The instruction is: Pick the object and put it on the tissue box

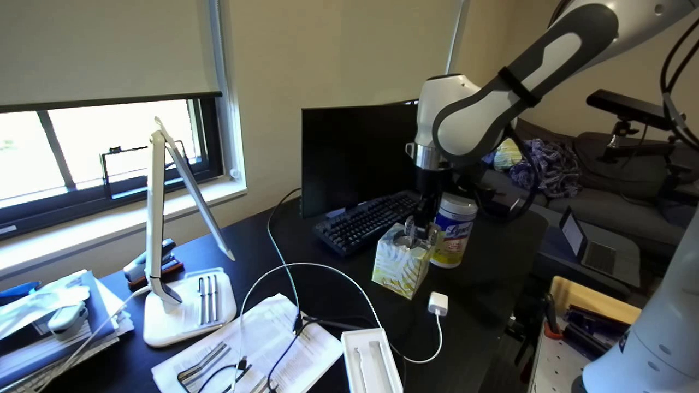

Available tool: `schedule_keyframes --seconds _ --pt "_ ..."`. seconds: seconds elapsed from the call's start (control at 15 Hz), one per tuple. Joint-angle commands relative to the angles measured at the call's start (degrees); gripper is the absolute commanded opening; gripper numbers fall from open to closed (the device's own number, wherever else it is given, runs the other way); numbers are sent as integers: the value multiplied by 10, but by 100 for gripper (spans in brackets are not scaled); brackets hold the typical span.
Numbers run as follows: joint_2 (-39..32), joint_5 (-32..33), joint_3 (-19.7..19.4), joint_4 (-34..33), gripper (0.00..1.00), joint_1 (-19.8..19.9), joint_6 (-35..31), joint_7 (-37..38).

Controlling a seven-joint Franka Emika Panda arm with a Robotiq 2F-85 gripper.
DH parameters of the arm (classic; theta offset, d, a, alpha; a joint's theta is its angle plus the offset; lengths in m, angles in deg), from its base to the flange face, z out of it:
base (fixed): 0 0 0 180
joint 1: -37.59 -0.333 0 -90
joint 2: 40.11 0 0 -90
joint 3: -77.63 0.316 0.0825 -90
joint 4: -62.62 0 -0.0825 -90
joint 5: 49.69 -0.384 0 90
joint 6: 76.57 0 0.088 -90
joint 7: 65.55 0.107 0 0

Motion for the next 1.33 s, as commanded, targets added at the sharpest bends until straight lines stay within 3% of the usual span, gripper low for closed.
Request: schedule_keyframes --seconds 0.0,0.4,0.73,0.8,0.87,1.0,1.27 --pt "4 13 5 7 17 8 -13 -9" --pt "2 19 5 7 17 8 -7 -13" --pt "-3 10 4 9 17 8 -42 -22" --pt "-5 10 4 9 34 8 -52 -21" --pt "-7 15 4 9 67 9 -66 -13" --pt "-9 13 4 9 73 9 -72 -18" --pt "-3 13 5 9 98 9 -62 -9"
